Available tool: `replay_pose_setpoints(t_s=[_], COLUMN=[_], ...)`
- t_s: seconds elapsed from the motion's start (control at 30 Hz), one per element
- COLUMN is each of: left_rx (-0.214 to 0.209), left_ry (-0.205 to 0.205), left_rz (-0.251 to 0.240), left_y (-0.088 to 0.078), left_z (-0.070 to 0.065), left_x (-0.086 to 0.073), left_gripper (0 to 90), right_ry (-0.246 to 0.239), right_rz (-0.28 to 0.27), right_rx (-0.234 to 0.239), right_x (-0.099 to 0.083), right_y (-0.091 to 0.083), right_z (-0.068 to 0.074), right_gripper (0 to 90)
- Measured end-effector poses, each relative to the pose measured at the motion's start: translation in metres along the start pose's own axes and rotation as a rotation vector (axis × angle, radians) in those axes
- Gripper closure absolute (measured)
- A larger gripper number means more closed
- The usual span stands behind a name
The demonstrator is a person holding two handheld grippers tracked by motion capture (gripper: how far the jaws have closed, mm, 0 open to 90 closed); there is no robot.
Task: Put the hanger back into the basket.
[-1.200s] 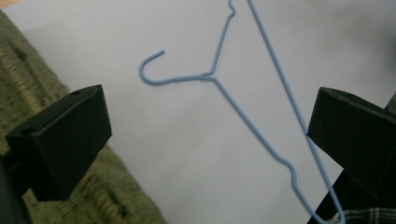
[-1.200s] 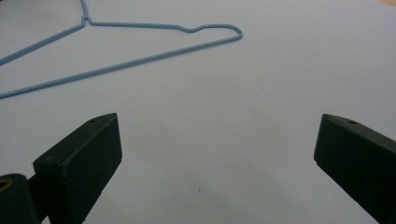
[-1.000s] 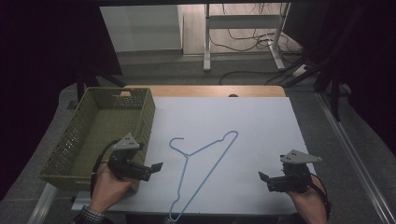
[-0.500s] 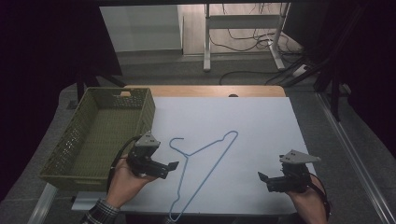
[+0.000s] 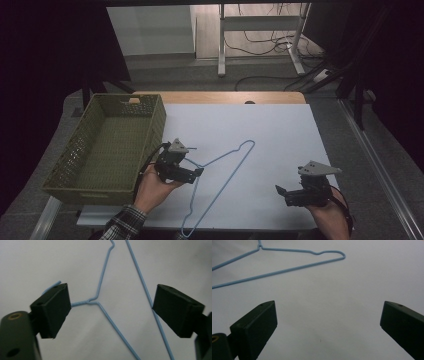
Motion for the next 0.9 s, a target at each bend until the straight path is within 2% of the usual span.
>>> replay_pose_setpoints(t_s=[0.17, 0.27, 0.47, 0.6, 0.77, 0.9], left_rx=[-0.006, 0.014, 0.021, 0.013, 0.038, 0.021], left_ry=[-0.002, 0.004, -0.028, -0.048, -0.059, -0.096], left_rz=[0.016, 0.032, 0.058, 0.095, 0.119, 0.122], left_y=[0.018, 0.027, 0.036, 0.043, 0.050, 0.052], left_z=[0.001, 0.004, 0.010, 0.011, 0.018, 0.022], left_x=[0.003, 0.000, -0.014, -0.027, -0.038, -0.041], left_gripper=[25.4, 31.3, 43.4, 50.1, 53.4, 57.2], right_ry=[-0.003, -0.007, -0.008, -0.013, -0.018, -0.021], right_rz=[0.005, 0.008, 0.014, 0.019, 0.025, 0.030], right_rx=[0.003, 0.004, 0.006, 0.009, 0.013, 0.015], right_x=[-0.001, -0.001, -0.003, -0.003, -0.004, -0.005], right_y=[0.001, 0.001, 0.002, 0.002, 0.003, 0.003], right_z=[0.001, 0.001, 0.001, 0.002, 0.003, 0.003], right_gripper=[0.5, 0.5, 0.6, 0.7, 0.8, 0.8])
Point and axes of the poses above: each handheld gripper's, and its own axes: y roughly forward along the jaws, x roughly out of its top, z roughly to its left, the point moved 10 cm from there along y, roughly forward along the jaws, and after that the axes turned 12 degrees about -z, right-handed, at the moved point
